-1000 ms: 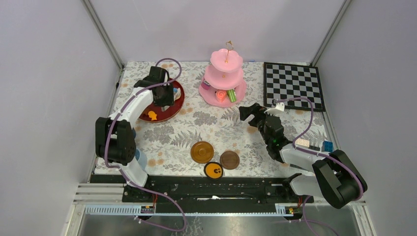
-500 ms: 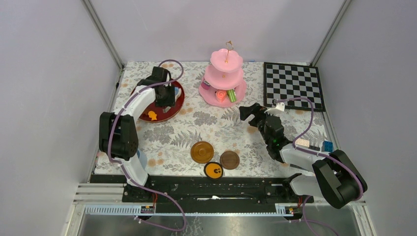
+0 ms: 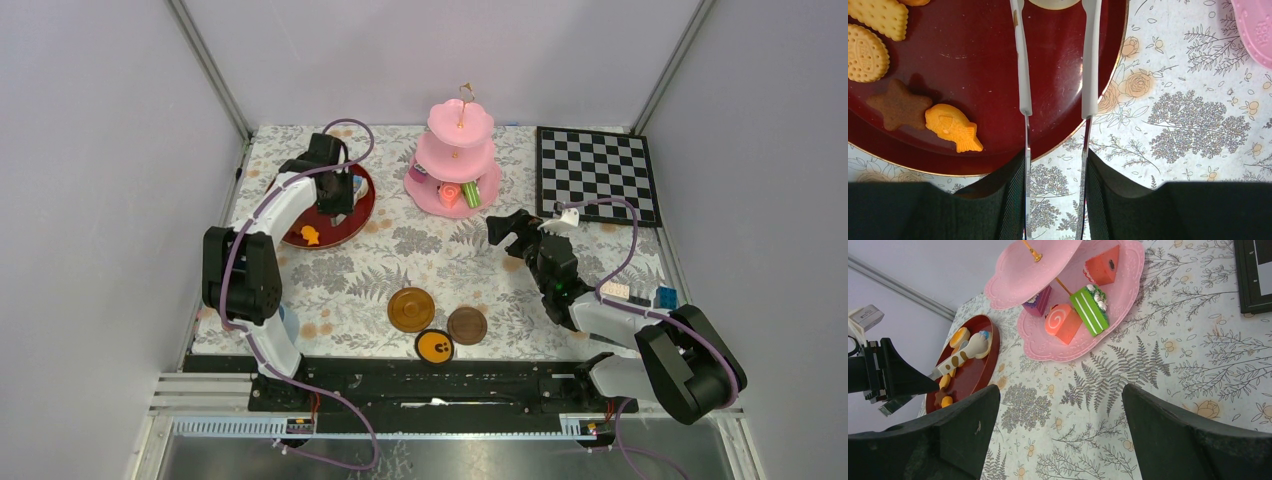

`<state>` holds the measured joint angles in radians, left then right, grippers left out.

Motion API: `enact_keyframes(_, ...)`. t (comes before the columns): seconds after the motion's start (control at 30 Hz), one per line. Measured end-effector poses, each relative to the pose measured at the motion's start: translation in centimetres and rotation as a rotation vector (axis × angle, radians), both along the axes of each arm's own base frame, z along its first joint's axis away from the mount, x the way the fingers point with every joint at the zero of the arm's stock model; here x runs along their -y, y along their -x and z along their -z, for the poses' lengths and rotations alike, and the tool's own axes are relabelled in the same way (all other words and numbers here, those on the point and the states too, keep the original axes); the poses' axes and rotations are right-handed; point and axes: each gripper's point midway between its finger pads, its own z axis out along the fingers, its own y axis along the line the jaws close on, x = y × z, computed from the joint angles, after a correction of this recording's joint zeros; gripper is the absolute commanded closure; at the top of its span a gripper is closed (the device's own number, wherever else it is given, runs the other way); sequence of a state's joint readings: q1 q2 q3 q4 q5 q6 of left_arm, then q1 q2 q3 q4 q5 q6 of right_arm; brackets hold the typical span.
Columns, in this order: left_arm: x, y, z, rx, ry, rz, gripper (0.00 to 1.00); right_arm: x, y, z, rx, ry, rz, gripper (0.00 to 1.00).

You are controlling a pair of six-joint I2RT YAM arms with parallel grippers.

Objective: Serve the afternoon tea
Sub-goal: Pick up the desert from the tray.

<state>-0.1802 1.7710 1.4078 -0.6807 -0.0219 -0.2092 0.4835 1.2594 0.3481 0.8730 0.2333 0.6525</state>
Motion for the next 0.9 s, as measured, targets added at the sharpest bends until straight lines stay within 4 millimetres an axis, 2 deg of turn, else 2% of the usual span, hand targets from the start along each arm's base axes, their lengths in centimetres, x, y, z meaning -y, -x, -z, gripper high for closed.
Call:
enact_keyframes(0.27, -0.3, 0.0, -1.1, 0.029, -0.010, -0.009, 0.85, -0.2, 0.1, 0.0, 0.000, -0.002, -0.011, 0.00)
enact_keyframes(0.43, -0.6, 0.2, -3.6, 0.092, -0.010, -0.017, 0.89, -0.2, 0.1, 0.0, -0.001, -0.002, -0.011, 0.00)
enact_keyframes(0.67, -0.6, 0.9, -6.6, 0.160, 0.006, -0.015, 0.88, -0.2, 0.1, 0.0, -0.001, -0.001, -0.010, 0.00)
enact_keyframes(0.8, 0.8, 1.4, -8.7, 0.219, 0.022, 0.034, 0.89, 0.1, 0.1, -0.2, 0.006, 0.015, -0.004, 0.00)
enact_keyframes(0.9, 3.9, 1.9, -10.3, 0.269, 0.035, 0.123, 0.89, 0.8, 0.2, -1.2, 0.033, 0.031, 0.018, 0.00)
